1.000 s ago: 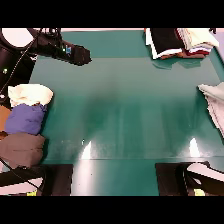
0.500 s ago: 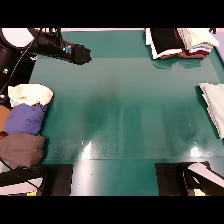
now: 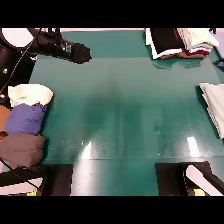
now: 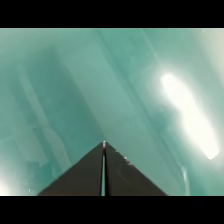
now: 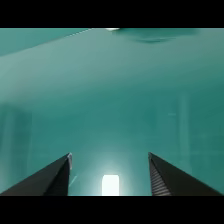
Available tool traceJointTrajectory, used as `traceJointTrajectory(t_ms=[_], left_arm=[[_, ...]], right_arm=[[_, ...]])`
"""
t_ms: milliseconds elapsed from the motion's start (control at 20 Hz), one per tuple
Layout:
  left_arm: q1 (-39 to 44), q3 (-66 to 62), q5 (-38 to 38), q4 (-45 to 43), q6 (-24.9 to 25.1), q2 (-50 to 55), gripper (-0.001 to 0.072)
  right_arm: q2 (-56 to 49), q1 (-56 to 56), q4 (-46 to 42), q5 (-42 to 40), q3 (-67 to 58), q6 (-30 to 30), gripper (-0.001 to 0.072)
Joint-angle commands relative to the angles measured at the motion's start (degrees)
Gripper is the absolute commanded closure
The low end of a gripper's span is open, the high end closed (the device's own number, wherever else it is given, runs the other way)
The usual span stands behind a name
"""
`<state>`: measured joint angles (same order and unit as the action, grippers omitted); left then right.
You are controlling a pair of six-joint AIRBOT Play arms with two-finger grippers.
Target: Fold the shirts.
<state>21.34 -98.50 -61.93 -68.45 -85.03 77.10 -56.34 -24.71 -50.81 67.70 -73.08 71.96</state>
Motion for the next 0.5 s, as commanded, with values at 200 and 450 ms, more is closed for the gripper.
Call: traceJointTrajectory(t_ms=[200,450], left_arm=[[0.0,0.0,6.3,0.0,0.0,0.0,0.0683],[0.0,0.0,9.5,0.0,0.0,0.0,0.0683]], right_arm=[[0.5,25.0,1.1,-3.5,0.0,-0.3,0.0693],[0.5,27.1,1.3,-3.5,0.0,-0.3,0.0693]])
